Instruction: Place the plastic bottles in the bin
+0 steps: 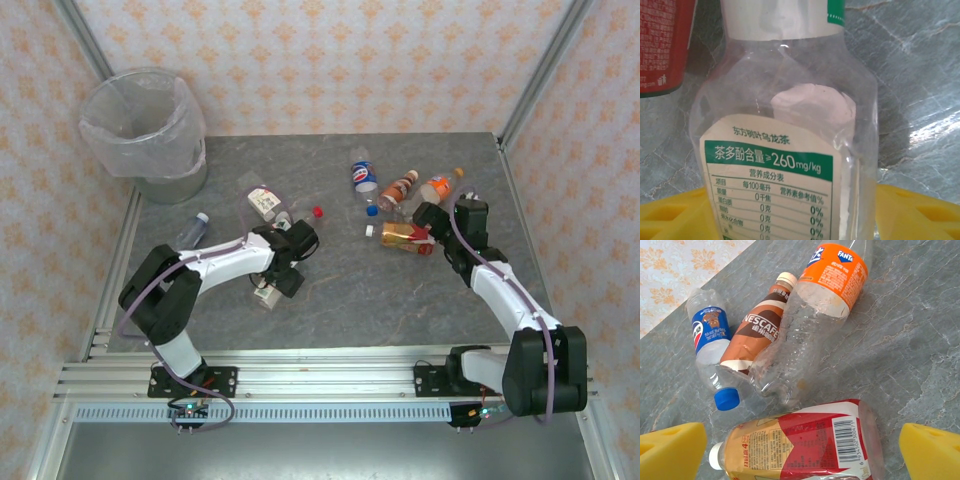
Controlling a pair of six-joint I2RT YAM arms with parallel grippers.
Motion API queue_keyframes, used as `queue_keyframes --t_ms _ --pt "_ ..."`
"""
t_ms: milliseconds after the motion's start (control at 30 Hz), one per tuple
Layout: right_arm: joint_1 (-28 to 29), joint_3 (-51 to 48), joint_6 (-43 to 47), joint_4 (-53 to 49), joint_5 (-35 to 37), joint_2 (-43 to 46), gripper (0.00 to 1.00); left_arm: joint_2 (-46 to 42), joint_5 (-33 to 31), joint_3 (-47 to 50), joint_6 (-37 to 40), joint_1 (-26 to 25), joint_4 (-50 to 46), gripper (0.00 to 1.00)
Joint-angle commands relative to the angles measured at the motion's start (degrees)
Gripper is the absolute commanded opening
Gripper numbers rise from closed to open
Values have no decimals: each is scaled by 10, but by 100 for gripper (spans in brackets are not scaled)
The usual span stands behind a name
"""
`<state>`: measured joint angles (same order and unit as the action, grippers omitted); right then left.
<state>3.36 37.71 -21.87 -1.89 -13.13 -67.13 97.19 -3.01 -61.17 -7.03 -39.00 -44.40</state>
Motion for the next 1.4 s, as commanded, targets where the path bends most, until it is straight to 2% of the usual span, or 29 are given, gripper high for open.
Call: queue_keyframes --t_ms 0,200,300,433,600,700,800,900,1067,1300,1367 --pt "8 19 2 -8 7 -4 99 25 -9 -4 -10 -7 -2 75" --pt "15 23 6 -11 12 -4 99 14 -10 -3 -19 -12 10 68" --pt "18 28 10 -17 13 -4 99 -1 -6 -4 -23 -12 18 61" --pt "23 27 12 -18 11 2 99 -30 26 -3 -15 -12 34 53" --pt "27 27 18 -9 -1 9 99 -72 50 -14 -8 -11 46 52" --pt "32 25 28 12 -30 10 99 -87 81 -51 7 -9 36 52" --pt "39 21 30 33 -41 12 99 -97 87 -88 17 -5 43 51" --pt "42 21 27 38 -34 14 99 -97 123 -115 22 14 69 51" --pt "42 20 30 27 -22 23 99 -69 146 -180 18 49 69 51" --pt "42 14 23 27 -5 36 99 -72 98 -255 2 98 104 49" --pt "42 14 21 29 -6 38 99 -72 52 -278 5 114 107 49"
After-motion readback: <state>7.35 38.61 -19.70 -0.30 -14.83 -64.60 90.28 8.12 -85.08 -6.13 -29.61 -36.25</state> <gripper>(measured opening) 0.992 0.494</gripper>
